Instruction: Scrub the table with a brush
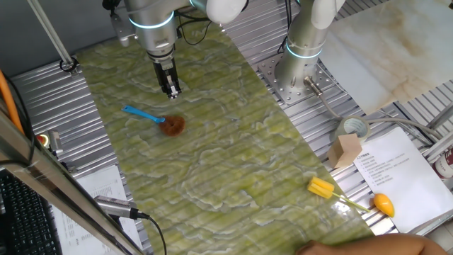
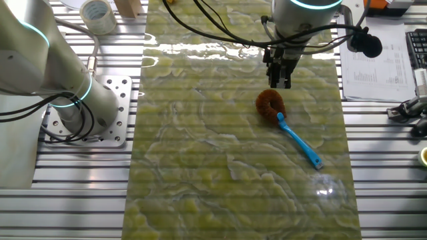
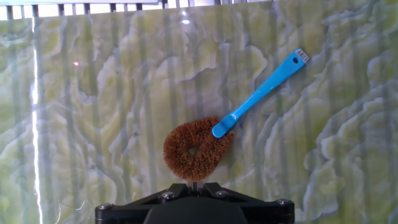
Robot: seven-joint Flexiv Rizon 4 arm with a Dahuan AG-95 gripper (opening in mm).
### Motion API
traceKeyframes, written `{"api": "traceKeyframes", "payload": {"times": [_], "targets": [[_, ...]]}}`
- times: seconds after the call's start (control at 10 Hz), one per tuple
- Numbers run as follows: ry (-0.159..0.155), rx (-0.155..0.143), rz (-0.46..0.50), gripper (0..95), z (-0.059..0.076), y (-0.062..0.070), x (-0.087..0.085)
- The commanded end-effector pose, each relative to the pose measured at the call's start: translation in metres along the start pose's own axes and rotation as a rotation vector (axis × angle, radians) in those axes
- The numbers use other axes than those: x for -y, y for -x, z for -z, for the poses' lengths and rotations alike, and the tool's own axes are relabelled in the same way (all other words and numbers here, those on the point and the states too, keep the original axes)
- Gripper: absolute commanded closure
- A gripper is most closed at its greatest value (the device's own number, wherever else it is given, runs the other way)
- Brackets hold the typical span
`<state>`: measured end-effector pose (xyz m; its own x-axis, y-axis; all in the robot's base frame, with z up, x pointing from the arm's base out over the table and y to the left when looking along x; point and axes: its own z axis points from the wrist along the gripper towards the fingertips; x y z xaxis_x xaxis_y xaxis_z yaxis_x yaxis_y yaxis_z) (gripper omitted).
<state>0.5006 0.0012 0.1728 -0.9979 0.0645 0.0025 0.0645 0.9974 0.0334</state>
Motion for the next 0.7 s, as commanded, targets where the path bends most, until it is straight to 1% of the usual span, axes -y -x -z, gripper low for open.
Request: {"api": "traceKeyframes", "payload": {"times": [0.1, 0.5, 0.7], "targets": [[0.000, 0.000, -0.001, 95.0, 0.0000, -0.0002, 0.0001], [0.000, -0.004, 0.008, 95.0, -0.0017, 0.0006, 0.0008], [-0.002, -0.008, 0.033, 95.0, -0.0038, 0.0016, 0.0016]]}}
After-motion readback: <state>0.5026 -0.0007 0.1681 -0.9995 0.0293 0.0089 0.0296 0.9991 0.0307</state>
